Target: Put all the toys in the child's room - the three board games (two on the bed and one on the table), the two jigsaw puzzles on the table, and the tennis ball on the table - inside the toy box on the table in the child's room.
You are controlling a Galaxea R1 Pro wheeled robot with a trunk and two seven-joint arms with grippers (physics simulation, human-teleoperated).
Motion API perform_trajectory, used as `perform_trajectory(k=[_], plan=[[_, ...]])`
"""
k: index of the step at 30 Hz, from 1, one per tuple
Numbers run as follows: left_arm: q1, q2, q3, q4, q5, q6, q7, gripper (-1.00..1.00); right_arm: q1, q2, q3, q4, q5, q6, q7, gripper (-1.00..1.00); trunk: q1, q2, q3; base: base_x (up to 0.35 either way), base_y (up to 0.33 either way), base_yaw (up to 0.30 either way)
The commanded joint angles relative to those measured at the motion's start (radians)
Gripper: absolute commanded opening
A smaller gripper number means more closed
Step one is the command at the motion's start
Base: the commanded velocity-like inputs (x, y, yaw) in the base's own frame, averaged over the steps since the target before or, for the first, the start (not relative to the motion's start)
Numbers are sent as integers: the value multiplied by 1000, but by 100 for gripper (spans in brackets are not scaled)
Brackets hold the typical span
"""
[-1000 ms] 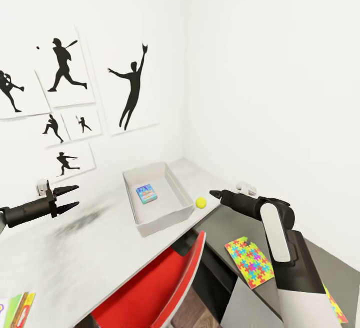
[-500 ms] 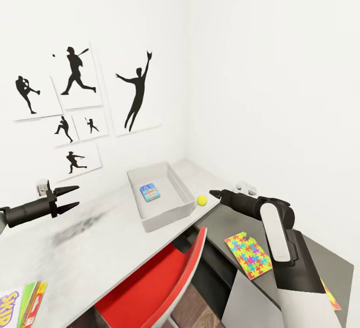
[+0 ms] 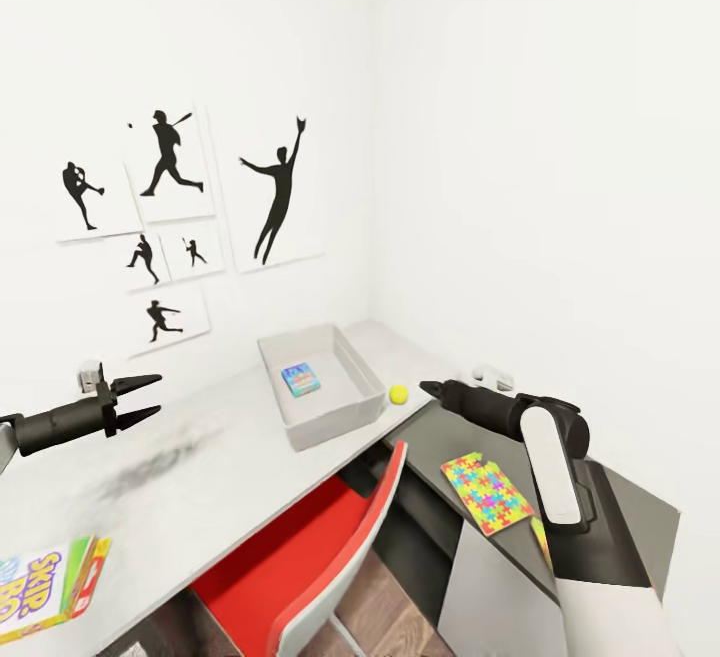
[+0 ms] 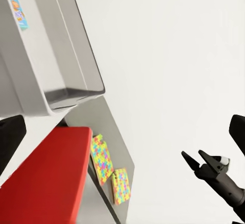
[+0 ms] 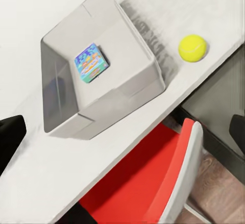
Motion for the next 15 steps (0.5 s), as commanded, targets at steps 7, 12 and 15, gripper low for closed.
perform_trajectory(k=[7, 12, 15], plan=[[-1, 0, 1, 0, 1, 6, -2, 100, -1, 1, -2, 1, -5, 3, -10, 100, 0, -2, 9, -287, -38, 0], [-1, 0, 1, 0, 1, 6, -2, 100, -1, 0, -2, 3, -3, 3, -10, 100, 0, -2, 18, -310, -4, 0], [-1, 0, 1, 0, 1, 6, -2, 100, -1, 0, -2, 4, -2, 3, -11, 100, 0, -2, 23, -312, -1, 0]])
